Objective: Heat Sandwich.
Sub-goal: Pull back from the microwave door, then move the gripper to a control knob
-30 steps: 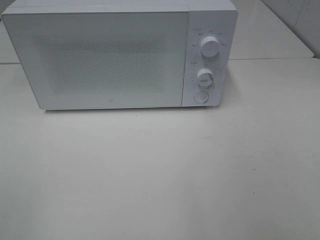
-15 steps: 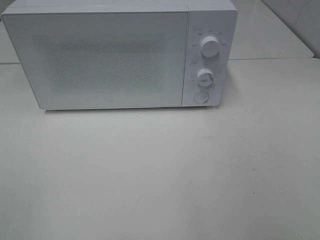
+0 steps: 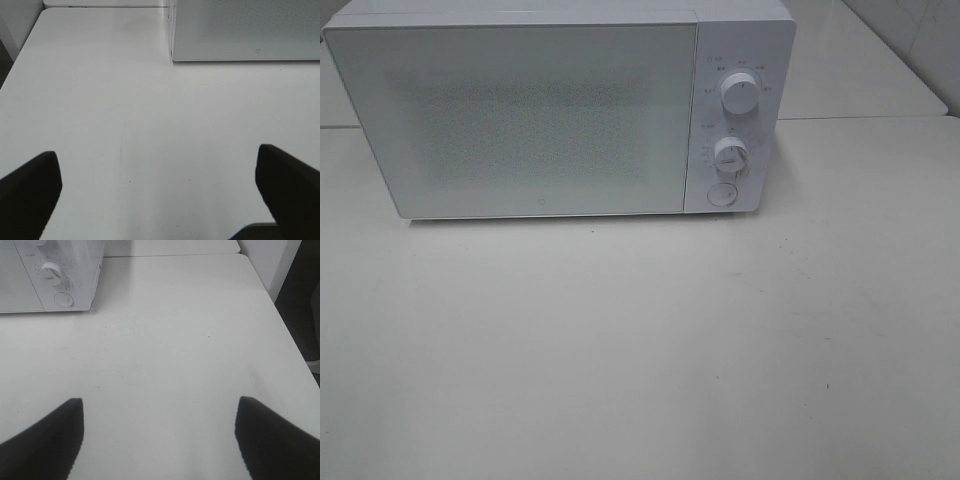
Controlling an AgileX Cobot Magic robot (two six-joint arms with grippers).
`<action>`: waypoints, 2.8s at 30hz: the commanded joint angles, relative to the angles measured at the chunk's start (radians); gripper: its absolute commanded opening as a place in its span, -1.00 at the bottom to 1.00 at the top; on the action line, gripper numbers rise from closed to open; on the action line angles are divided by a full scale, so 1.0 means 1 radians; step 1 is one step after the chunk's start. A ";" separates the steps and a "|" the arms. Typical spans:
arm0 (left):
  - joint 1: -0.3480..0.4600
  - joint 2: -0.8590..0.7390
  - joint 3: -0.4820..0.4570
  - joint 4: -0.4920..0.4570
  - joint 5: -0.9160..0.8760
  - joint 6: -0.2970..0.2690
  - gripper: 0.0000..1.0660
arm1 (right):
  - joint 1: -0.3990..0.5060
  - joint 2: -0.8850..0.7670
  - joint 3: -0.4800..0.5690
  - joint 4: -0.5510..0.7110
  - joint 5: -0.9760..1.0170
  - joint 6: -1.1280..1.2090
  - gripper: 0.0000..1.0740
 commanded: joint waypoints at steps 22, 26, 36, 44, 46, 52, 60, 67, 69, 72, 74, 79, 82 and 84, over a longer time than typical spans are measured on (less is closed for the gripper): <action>-0.006 -0.024 -0.001 -0.006 -0.011 -0.002 0.85 | -0.009 0.085 -0.044 -0.002 -0.132 0.000 0.44; -0.006 -0.024 -0.001 -0.006 -0.011 -0.002 0.85 | -0.009 0.173 -0.044 -0.002 -0.214 -0.002 0.44; -0.006 -0.024 -0.001 -0.006 -0.011 -0.002 0.83 | -0.009 0.417 -0.042 -0.048 -0.475 0.000 0.43; -0.006 -0.024 -0.001 -0.006 -0.011 -0.002 0.83 | -0.009 0.593 -0.042 -0.048 -0.652 0.000 0.42; -0.006 -0.024 -0.001 -0.006 -0.011 -0.002 0.83 | -0.009 0.658 -0.042 -0.048 -0.732 0.000 0.42; -0.006 -0.024 -0.001 -0.006 -0.011 -0.002 0.83 | -0.009 0.791 -0.042 -0.043 -0.859 0.001 0.42; -0.006 -0.024 -0.001 -0.006 -0.011 -0.002 0.83 | -0.007 0.948 -0.042 -0.044 -1.003 -0.001 0.42; -0.006 -0.024 -0.001 -0.006 -0.011 -0.002 0.83 | -0.005 1.081 0.005 -0.015 -1.268 -0.024 0.42; -0.006 -0.024 -0.001 -0.006 -0.011 -0.002 0.83 | -0.002 1.094 0.014 0.006 -1.292 -0.037 0.42; -0.006 -0.024 -0.001 -0.006 -0.011 -0.002 0.83 | 0.059 1.149 0.059 0.120 -1.400 -0.147 0.42; -0.006 -0.024 -0.001 -0.006 -0.011 -0.002 0.83 | 0.075 1.164 0.070 0.157 -1.430 -0.176 0.42; -0.006 -0.024 -0.001 -0.006 -0.011 -0.002 0.83 | 0.188 1.239 0.093 0.347 -1.573 -0.321 0.42; -0.006 -0.024 -0.001 -0.006 -0.011 -0.002 0.83 | 0.292 1.301 0.093 0.509 -1.684 -0.436 0.42; -0.006 -0.024 -0.001 -0.006 -0.011 -0.002 0.83 | 0.314 1.313 0.093 0.551 -1.712 -0.454 0.42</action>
